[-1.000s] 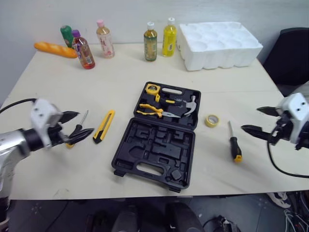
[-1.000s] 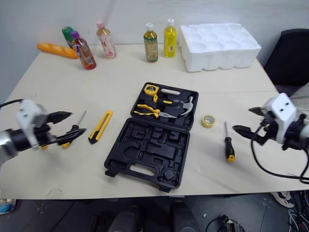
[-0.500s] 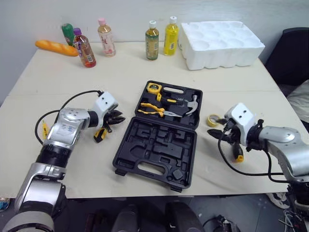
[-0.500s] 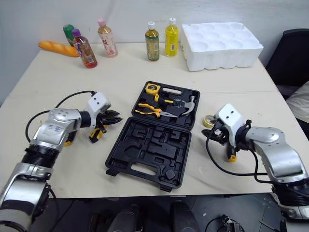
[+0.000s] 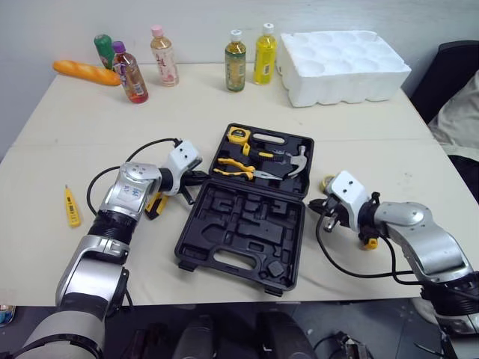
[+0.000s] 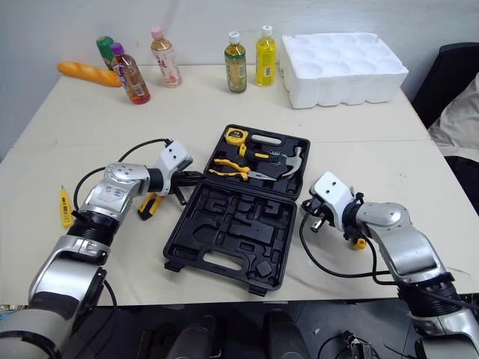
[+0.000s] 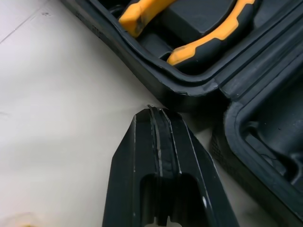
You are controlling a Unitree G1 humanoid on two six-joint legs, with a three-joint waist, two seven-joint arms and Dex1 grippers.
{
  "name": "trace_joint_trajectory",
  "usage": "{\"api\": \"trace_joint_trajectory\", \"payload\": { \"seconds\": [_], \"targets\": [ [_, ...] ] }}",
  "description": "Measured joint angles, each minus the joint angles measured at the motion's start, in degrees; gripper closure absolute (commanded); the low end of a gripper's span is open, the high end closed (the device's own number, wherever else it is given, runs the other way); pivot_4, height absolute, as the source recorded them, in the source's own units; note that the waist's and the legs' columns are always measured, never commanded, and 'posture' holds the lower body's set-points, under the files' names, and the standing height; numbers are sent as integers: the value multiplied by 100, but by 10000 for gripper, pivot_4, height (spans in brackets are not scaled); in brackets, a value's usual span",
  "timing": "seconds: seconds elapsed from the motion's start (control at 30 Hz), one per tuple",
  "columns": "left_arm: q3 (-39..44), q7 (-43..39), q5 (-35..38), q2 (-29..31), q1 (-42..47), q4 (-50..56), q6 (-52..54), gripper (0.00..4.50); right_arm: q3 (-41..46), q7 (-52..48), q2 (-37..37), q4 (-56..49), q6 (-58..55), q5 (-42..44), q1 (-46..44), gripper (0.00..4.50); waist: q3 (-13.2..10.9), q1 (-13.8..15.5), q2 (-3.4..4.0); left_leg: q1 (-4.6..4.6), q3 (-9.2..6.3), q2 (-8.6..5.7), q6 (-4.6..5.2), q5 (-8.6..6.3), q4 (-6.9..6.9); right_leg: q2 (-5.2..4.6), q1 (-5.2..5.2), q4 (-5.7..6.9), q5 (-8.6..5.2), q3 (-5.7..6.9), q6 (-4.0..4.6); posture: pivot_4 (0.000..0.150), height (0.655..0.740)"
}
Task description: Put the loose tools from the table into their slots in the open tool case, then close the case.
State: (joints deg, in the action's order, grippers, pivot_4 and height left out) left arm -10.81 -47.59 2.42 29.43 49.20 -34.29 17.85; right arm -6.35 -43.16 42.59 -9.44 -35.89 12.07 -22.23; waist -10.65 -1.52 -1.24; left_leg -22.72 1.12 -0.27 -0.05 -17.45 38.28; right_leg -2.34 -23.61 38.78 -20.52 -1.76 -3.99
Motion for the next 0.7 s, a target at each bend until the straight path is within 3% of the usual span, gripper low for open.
{"api": "trace_joint_trajectory", "payload": {
  "seconds": [0.33,0.7],
  "targets": [
    [135,-712,180,237,-819,1566,914,45000,-25,138,-676,749,-49,-252,-572,44318,1,-48,-2,1,2,1,-6,3,1,3,-11,17,0,-10,0,1500,7400],
    [305,-518,163,326,-1395,2457,1314,45000,-118,69,-828,882,-2,-627,-724,44318,2,-41,-2,6,4,1,-5,3,0,3,-9,19,0,-10,0,1500,7400]
  ]
}}
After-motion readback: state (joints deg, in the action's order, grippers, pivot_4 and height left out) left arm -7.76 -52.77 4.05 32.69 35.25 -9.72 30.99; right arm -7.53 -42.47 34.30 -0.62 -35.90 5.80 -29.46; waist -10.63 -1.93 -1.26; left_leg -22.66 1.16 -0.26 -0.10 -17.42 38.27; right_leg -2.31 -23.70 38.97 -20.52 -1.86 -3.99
